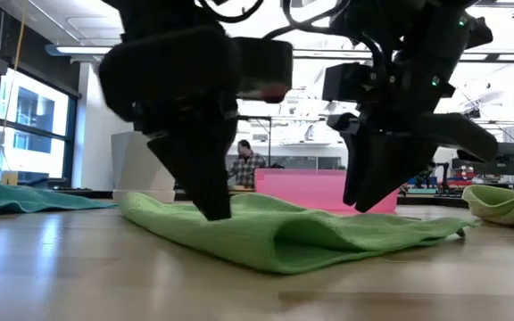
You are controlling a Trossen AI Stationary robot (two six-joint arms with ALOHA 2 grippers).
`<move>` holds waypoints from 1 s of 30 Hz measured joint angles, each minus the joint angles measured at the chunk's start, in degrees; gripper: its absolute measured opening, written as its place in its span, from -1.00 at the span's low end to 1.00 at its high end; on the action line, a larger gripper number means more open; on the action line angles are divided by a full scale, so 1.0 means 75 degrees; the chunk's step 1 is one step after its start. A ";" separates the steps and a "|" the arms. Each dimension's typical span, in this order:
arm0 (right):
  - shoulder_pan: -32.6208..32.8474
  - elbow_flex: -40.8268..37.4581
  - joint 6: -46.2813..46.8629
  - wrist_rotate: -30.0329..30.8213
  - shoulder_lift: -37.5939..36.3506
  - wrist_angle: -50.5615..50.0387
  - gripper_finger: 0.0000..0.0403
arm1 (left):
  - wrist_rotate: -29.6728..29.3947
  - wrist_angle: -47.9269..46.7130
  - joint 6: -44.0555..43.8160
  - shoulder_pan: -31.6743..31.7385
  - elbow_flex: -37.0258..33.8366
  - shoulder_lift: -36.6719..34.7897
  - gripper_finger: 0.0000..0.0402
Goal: Roll microfiber towels into tight, uniform cylinder then place into a basket
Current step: Roll the green microfiber cloth
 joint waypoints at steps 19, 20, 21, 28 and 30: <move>0.1036 0.0008 -0.0194 0.0584 -0.0006 0.1196 -0.52 | -0.0689 -0.2574 0.3324 -0.0070 -0.0197 -0.0387 -1.00; 0.0992 0.0009 -0.0354 0.0734 -0.0006 0.1273 -0.52 | -0.0691 -0.2570 0.3378 -0.0123 -0.0199 -0.0486 -1.00; 0.0936 0.0009 -0.0492 0.0901 -0.0006 0.1330 -0.52 | -0.0685 -0.2534 0.3401 -0.0189 -0.0193 -0.0616 -1.00; 0.0160 0.0012 -0.0768 0.1099 -0.0009 0.2096 -0.52 | -0.0566 -0.2557 0.2056 -0.0703 -0.0169 -0.1293 -1.00; -0.0160 0.0012 -0.0858 0.1096 -0.0009 0.2270 -0.51 | -0.0549 -0.2685 0.1841 -0.0812 -0.0163 -0.1372 -1.00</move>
